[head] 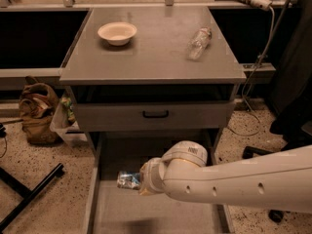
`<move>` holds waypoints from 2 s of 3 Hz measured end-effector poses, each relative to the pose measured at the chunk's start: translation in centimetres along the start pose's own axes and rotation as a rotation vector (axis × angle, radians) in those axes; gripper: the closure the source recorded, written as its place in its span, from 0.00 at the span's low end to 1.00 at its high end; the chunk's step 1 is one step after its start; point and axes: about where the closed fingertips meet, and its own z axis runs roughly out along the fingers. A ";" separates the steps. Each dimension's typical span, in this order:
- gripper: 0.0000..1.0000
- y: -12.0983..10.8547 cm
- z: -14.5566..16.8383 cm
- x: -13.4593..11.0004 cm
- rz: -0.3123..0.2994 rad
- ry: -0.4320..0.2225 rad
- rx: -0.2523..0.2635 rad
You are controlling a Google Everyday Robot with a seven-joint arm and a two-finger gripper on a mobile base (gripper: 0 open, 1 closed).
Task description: Place redbull can into middle drawer
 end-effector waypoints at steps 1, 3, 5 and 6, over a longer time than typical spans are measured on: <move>1.00 -1.9 2.3 -0.8 0.001 -0.034 0.009; 1.00 -3.2 8.4 -0.6 0.039 -0.081 0.002; 1.00 -3.4 10.1 1.5 0.056 -0.031 0.003; 1.00 -3.3 13.3 5.0 0.109 0.037 0.010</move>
Offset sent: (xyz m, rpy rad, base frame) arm 0.0678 0.0616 -0.0715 0.1029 0.0030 -0.0041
